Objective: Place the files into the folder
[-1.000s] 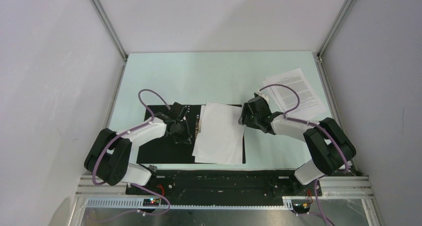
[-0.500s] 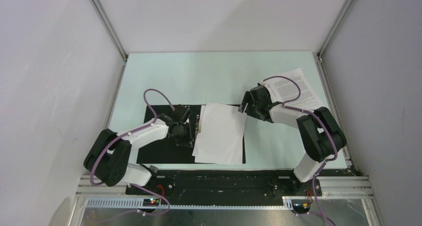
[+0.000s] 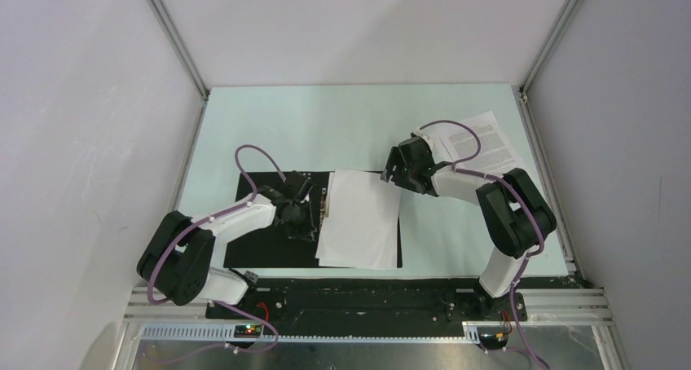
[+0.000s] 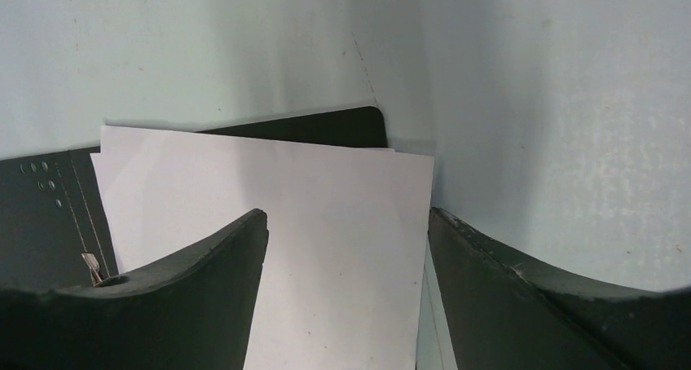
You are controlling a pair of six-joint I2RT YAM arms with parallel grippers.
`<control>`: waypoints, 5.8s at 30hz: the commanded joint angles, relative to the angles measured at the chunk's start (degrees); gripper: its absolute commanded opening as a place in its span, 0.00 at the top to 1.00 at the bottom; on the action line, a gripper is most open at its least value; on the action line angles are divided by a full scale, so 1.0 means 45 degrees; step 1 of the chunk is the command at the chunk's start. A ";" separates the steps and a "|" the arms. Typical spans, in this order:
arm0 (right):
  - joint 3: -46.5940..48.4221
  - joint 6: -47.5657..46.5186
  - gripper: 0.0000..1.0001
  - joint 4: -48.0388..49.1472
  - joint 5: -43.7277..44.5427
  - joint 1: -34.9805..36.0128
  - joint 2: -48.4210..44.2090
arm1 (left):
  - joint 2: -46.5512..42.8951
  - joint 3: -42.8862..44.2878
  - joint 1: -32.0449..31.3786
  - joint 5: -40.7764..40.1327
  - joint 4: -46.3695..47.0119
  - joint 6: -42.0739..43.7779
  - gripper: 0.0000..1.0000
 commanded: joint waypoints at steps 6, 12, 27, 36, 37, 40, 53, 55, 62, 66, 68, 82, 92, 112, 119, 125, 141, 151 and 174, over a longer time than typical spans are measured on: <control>0.0809 -0.0269 0.23 -0.0970 0.0701 0.0557 0.0345 | -0.0227 0.0723 -0.0128 0.0010 -0.0235 0.0453 0.88; 0.1084 -0.0443 0.23 -0.1212 0.1101 0.0930 0.0395 | -0.0273 0.0718 -0.0323 0.0131 -0.0257 0.0332 0.88; 0.2068 -0.0797 0.22 -0.1772 0.1095 0.0682 0.1037 | 0.0003 0.0702 -0.0248 -0.0340 -0.0273 0.0092 0.88; 0.2059 -0.1013 0.21 -0.2302 0.0866 0.0497 0.0632 | -0.0112 0.0735 0.0046 -0.0399 -0.0271 0.0150 0.88; 0.2069 -0.0947 0.21 -0.2478 0.0809 0.0511 0.0596 | -0.0068 0.0767 0.0069 -0.0367 -0.0262 0.0165 0.88; 0.2054 -0.0886 0.21 -0.2853 0.0828 0.0773 0.0393 | 0.0019 0.0821 0.0083 -0.0365 -0.0271 0.0177 0.88; -0.1448 0.0433 0.24 -0.5168 0.1799 0.2814 -0.4993 | 0.0185 0.0499 0.0576 -0.0513 -0.0043 -0.0834 0.92; -0.2010 0.0951 0.27 -0.5752 0.1956 0.3905 -0.5862 | 0.0271 0.0361 0.0625 -0.0531 0.0049 -0.1164 0.92; -0.2668 0.3670 0.45 -0.7560 0.2782 0.8082 -0.6829 | 0.0930 0.0049 0.0655 0.0128 0.0807 -0.2104 0.93; -0.2671 0.4261 0.53 -0.7364 0.2859 0.9705 -0.6210 | 0.1358 -0.0055 0.0664 0.0440 0.1250 -0.2390 0.93; -0.2644 0.4295 0.57 -0.6959 0.2698 1.0120 -0.5889 | 0.1455 -0.0109 0.0663 0.0531 0.1438 -0.2464 0.94; -0.2326 0.4004 0.67 -0.5888 0.2480 1.0246 -0.3960 | 0.1540 -0.0455 0.0674 0.0604 0.1831 -0.2569 0.94; -0.2316 0.4024 0.67 -0.5810 0.2920 0.9850 -0.3498 | 0.1570 -0.0438 0.0798 0.0700 0.1812 -0.2349 0.94; -0.2324 0.3652 0.67 -0.5583 0.3005 0.9390 -0.3155 | 0.1559 -0.0626 0.1168 0.0813 0.1816 -0.2024 0.94; -0.2316 0.3596 0.67 -0.5686 0.3130 0.9260 -0.3073 | 0.1564 -0.0617 0.1199 0.0811 0.1805 -0.2000 0.94; -0.2334 0.3500 0.67 -0.5662 0.3187 0.9266 -0.3084 | 0.1523 -0.0645 0.1228 0.0827 0.1806 -0.1969 0.94; -0.2317 0.3146 0.37 -0.7077 0.3010 0.7662 -0.7341 | 0.0908 -0.0035 0.1277 0.1009 0.1730 -0.1411 0.85; -0.4038 0.3824 0.15 -0.6007 0.1935 -0.0992 -1.0345 | -0.0340 0.1917 0.1264 0.0888 0.0819 -0.0954 0.63; -0.8082 0.8824 0.05 0.0525 0.1224 -0.9285 -0.9554 | -0.0538 0.3812 0.1268 0.1918 0.0737 -0.1074 0.60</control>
